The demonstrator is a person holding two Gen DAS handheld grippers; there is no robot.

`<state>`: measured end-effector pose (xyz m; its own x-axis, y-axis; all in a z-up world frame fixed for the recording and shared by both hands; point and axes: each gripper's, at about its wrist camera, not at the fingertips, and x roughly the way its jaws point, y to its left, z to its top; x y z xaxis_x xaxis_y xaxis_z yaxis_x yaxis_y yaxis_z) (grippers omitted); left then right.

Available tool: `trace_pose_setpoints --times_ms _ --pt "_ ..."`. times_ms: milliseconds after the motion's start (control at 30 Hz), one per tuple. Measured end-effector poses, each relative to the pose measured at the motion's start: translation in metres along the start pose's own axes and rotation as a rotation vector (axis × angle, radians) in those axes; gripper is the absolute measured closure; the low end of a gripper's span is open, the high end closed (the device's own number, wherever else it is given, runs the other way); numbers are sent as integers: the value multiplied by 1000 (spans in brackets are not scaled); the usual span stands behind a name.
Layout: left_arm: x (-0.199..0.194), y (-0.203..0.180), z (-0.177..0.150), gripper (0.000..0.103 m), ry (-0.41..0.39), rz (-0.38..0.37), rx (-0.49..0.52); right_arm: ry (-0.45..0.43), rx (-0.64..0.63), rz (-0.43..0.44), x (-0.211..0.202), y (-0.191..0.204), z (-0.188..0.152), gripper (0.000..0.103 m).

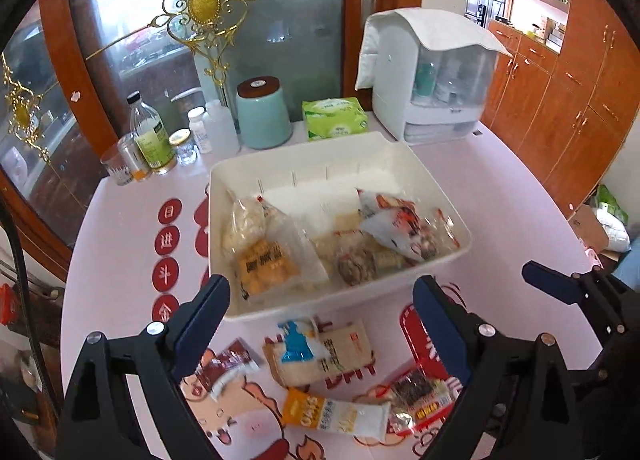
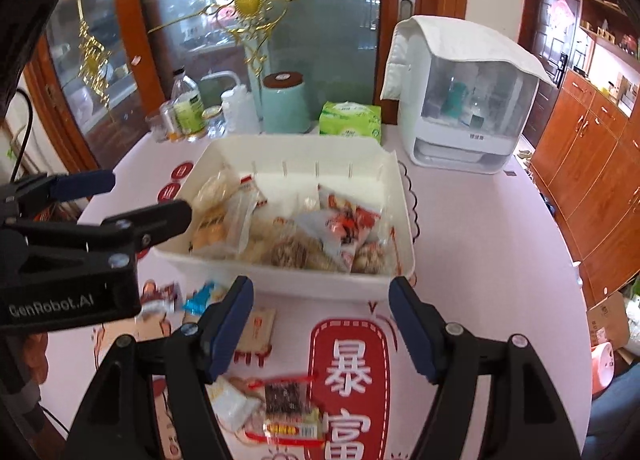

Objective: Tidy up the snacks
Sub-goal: 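Withdraw both open grippers back to the remaining snacks, then grasp the orange OATS bar with the left gripper while the right grasps the red-label dark snack packet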

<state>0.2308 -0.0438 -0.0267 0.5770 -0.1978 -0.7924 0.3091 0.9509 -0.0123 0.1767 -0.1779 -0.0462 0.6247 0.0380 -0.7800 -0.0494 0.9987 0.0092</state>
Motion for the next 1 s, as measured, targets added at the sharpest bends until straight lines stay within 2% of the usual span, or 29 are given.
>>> trace_pose_setpoints --times_ms 233,433,733,1000 --pt "-13 -1 -35 11 0 -36 -17 30 9 26 -6 3 -36 32" --pt "-13 10 -68 11 15 -56 -80 62 9 25 -3 5 -57 32" --pt "31 52 -124 11 180 -99 -280 165 16 31 36 12 -94 32" --pt "71 61 -149 14 279 -107 -390 249 -4 30 77 27 -112 32"
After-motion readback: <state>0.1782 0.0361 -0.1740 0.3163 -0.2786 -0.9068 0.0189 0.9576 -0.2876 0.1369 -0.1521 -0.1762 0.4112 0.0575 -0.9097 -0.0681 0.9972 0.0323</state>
